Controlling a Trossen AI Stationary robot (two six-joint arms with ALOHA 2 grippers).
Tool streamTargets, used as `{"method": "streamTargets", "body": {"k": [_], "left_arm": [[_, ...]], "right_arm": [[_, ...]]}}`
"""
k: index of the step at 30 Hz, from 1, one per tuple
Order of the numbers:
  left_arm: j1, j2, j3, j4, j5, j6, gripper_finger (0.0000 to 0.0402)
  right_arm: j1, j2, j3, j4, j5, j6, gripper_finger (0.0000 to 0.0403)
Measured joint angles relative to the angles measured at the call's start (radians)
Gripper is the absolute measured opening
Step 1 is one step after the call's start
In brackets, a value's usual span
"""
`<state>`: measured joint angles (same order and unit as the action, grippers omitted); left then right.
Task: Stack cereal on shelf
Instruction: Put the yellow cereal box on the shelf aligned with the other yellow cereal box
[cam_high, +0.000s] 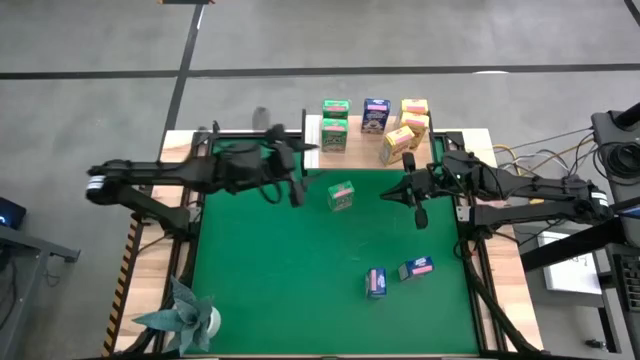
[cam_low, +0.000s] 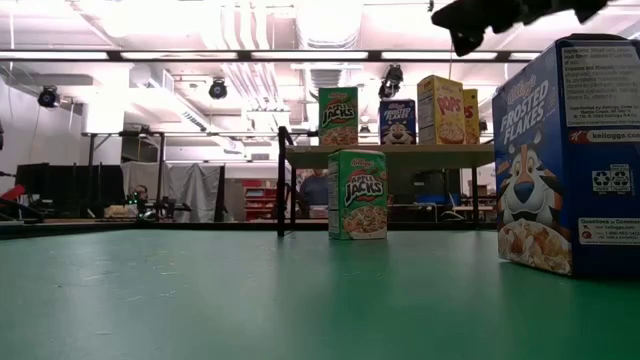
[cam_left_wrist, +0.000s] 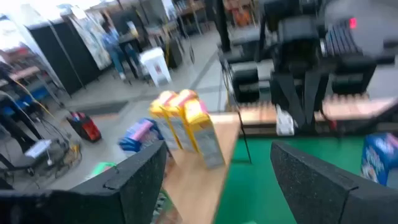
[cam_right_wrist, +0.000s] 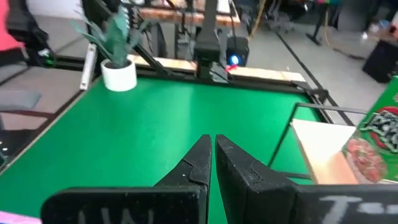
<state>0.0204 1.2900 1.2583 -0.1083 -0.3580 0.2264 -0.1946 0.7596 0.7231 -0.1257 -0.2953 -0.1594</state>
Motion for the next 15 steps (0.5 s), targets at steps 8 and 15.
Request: {"method": "streamTargets", "body": {"k": [8, 15], "left_arm": [[-0.014, -0.221, -0.254, 0.197, 0.0, -0.027, 0.0272], [-0.019, -0.314, -0.461, 0.329, 0.0, -0.129, 0.0272]], "right_arm": [[-0.013, 0.163, 0.273, -0.294, 0.029, -0.1, 0.0013], [-0.087, 0.306, 0.578, -0.644, 0.148, -0.175, 0.0013]]}}
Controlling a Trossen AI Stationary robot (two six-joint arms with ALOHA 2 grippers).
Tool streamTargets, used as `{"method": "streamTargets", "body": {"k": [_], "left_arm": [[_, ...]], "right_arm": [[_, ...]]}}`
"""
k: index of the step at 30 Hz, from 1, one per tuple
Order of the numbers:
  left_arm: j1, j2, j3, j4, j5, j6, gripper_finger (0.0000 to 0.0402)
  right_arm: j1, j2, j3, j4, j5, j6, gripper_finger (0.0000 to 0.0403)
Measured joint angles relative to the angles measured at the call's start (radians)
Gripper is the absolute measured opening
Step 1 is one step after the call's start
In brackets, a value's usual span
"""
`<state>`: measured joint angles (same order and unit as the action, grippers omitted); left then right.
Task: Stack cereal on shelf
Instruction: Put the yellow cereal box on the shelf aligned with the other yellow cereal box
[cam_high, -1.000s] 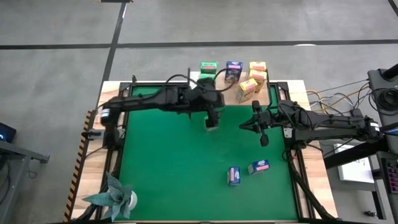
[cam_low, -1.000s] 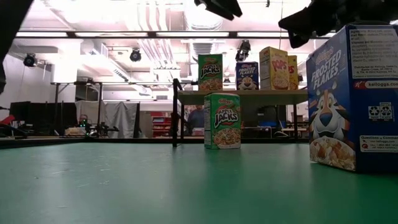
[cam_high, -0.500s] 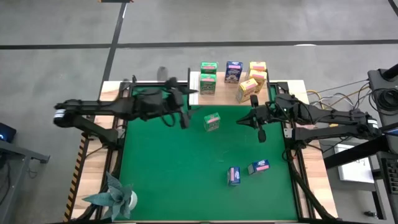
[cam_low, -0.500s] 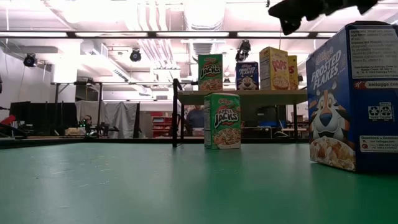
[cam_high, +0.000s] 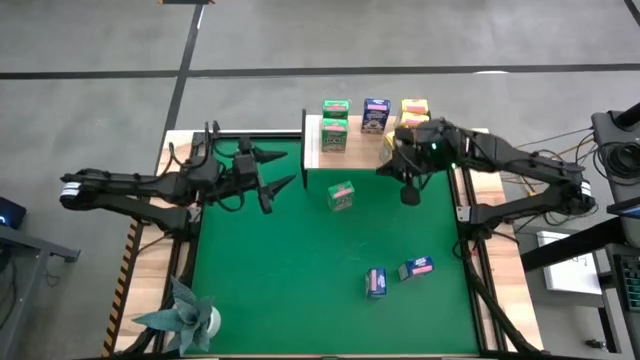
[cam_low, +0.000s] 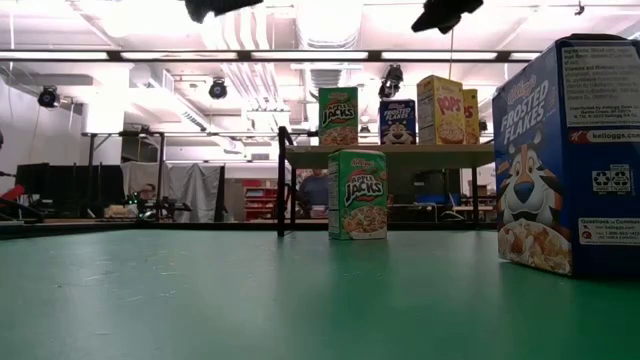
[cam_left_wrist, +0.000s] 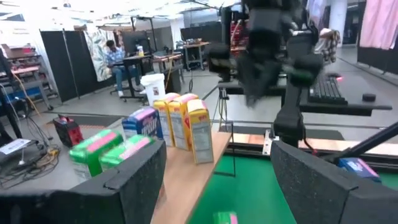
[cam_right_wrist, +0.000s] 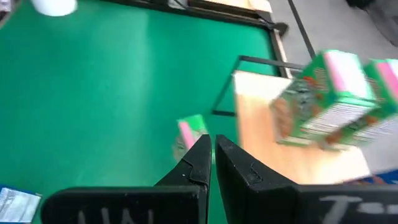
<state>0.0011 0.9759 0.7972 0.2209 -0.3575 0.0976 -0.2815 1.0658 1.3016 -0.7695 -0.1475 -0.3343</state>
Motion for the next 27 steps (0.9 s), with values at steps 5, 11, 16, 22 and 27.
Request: {"method": "streamTargets", "body": {"k": [5, 11, 16, 22, 27], "left_arm": [[-0.001, -0.041, -0.078, 0.06, 0.0, -0.009, 0.0272], [-0.001, -0.066, -0.111, 0.076, 0.0, -0.014, 0.0272], [-0.001, -0.065, -0.112, 0.069, 0.001, -0.014, 0.0272], [-0.001, -0.064, -0.111, 0.055, 0.001, -0.013, 0.0272], [-0.001, -0.064, -0.111, 0.053, 0.0, -0.012, 0.0272]], "right_arm": [[-0.109, 0.098, 0.191, -0.188, 0.002, -0.026, 0.0013], [-0.265, 0.204, 0.365, -0.418, 0.002, -0.114, 0.0013], [-0.346, 0.27, 0.442, -0.591, 0.004, -0.235, 0.0013], [-0.361, 0.288, 0.446, -0.584, 0.005, -0.241, 0.0013], [-0.361, 0.292, 0.446, -0.584, 0.041, -0.258, 0.0013]]}}
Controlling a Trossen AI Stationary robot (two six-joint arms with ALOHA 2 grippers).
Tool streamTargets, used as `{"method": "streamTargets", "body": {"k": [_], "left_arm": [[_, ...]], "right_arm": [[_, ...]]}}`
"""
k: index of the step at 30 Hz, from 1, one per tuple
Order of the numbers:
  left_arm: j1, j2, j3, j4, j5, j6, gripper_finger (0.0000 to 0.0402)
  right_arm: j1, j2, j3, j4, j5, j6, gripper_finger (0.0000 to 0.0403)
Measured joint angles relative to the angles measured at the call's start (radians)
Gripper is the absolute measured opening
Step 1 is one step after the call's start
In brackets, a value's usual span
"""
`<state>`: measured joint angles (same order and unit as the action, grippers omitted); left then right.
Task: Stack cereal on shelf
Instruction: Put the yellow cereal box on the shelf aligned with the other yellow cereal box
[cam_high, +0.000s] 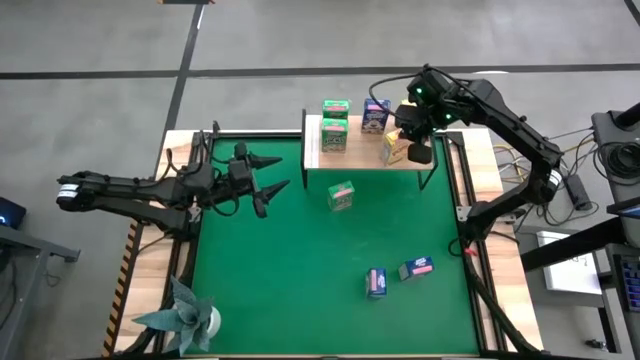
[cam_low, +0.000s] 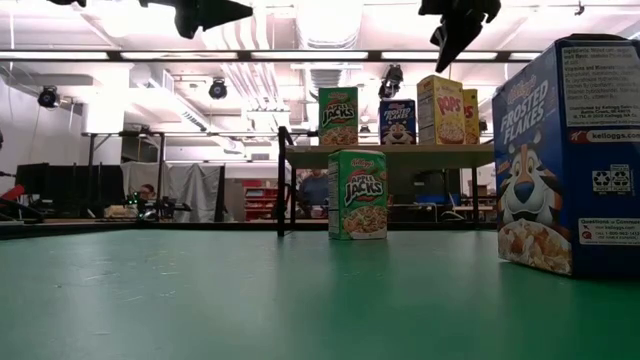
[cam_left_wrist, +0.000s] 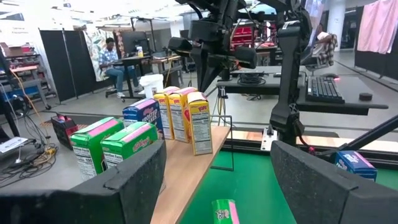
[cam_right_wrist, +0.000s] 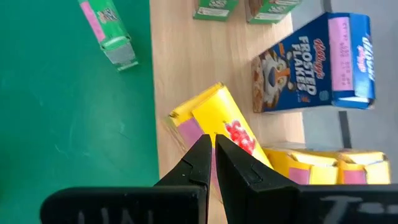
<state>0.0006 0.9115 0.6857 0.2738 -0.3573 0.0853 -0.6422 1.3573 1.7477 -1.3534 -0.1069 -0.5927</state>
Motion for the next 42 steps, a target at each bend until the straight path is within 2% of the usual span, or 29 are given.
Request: {"method": "streamTargets", "body": {"k": [6, 9, 13, 18, 22, 26, 32, 42], "left_arm": [[0.0, 0.0, 0.0, -0.001, 0.0, 0.001, 0.0272], [0.001, 0.0, 0.0, -0.001, 0.0, 0.002, 0.0272], [0.001, 0.0, 0.001, -0.001, 0.0, 0.002, 0.0272], [0.001, 0.002, 0.001, -0.002, 0.0, 0.002, 0.0272], [0.001, 0.003, 0.001, -0.004, 0.0, 0.002, 0.0272], [0.001, 0.003, 0.001, -0.005, 0.0, 0.002, 0.0272], [0.001, 0.003, 0.001, -0.007, 0.0, 0.003, 0.0272], [0.001, 0.003, 0.001, -0.008, -0.001, 0.011, 0.0272]], "right_arm": [[0.0, 0.0, 0.0, 0.01, 0.006, 0.033, 0.0015], [0.0, 0.0, 0.0, 0.031, 0.042, 0.064, 0.0031], [0.0, 0.0, 0.0, 0.129, 0.149, 0.148, 0.0075], [0.001, 0.006, 0.0, 0.152, 0.227, 0.104, 0.0149], [-0.001, 0.016, 0.0, 0.163, 0.294, 0.103, 0.0183], [0.001, 0.02, 0.0, 0.161, 0.287, 0.045, 0.0186], [0.005, 0.015, 0.0, 0.072, 0.182, -0.058, 0.0187], [0.005, -0.001, 0.017, 0.038, 0.176, -0.064, 0.0185]]}}
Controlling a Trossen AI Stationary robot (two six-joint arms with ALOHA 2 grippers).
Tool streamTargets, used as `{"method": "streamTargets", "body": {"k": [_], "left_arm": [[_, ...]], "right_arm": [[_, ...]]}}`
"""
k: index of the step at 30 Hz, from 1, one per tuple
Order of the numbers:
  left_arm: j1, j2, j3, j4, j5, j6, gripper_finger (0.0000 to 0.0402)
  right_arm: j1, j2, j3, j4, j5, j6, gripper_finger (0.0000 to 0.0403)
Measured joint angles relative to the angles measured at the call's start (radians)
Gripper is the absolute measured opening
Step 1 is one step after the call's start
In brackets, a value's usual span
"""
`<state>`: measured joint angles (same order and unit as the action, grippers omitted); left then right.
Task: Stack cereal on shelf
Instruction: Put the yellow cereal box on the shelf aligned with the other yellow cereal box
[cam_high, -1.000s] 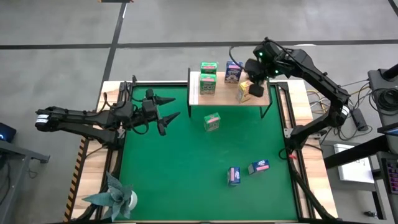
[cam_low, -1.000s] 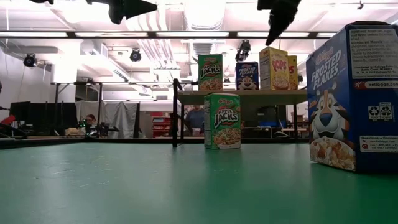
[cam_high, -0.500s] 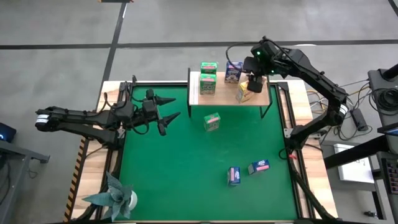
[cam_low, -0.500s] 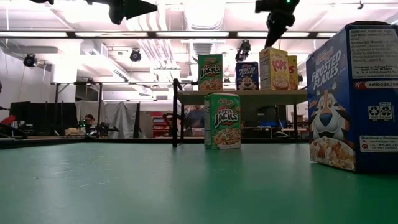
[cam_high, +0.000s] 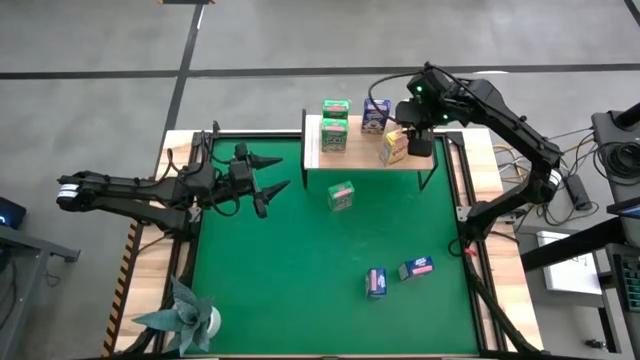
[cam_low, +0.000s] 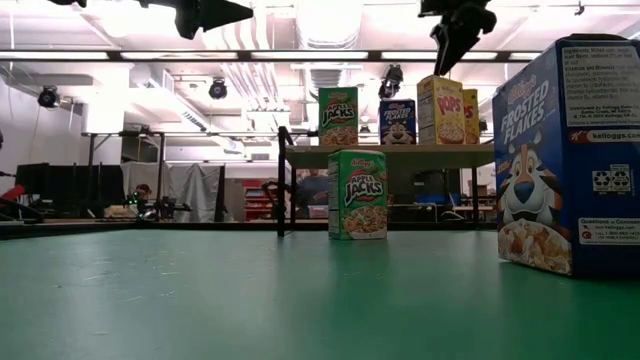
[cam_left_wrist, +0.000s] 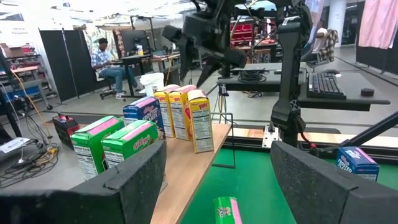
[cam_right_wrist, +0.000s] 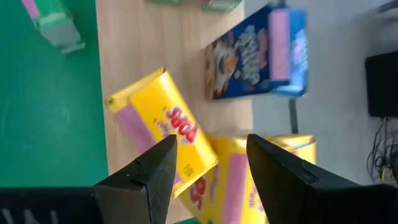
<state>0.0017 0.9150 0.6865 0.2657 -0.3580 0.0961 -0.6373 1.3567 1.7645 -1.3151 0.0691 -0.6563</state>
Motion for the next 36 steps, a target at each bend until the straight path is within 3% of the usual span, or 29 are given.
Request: {"method": "streamTargets", "body": {"k": [2, 7, 9, 11, 15, 19, 30, 36], "left_arm": [[0.0, 0.0, 0.0, 0.0, 0.0, 0.0, 0.0272], [0.0, 0.0, 0.0, 0.0, 0.0, 0.0, 0.0272], [0.0, 0.0, 0.0, -0.001, 0.0, 0.0, 0.0272], [0.0, 0.0, 0.0, -0.005, 0.0, 0.0, 0.0272], [0.0, 0.0, 0.0, -0.029, 0.0, -0.002, 0.0272], [0.0, 0.0, 0.0, -0.036, 0.0, -0.004, 0.0272], [0.0, 0.0, 0.0, -0.052, 0.0, -0.004, 0.0272], [0.0, 0.0, 0.0, -0.068, 0.0, -0.004, 0.0272]], "right_arm": [[0.0, 0.0, 0.048, 0.006, -0.04, 0.001, 0.0185], [-0.006, 0.0, 0.171, -0.021, -0.319, 0.05, 0.0179], [0.005, 0.001, 0.17, -0.047, -0.35, 0.053, 0.0172], [0.021, 0.001, 0.142, -0.05, -0.323, 0.025, 0.0162], [0.025, 0.008, 0.106, -0.033, -0.147, -0.104, 0.015], [0.023, 0.017, 0.075, -0.027, -0.099, -0.058, 0.0153], [0.024, 0.04, 0.078, -0.061, -0.103, 0.02, 0.0269], [0.024, 0.048, 0.062, -0.067, -0.103, 0.033, 0.0306]]}}
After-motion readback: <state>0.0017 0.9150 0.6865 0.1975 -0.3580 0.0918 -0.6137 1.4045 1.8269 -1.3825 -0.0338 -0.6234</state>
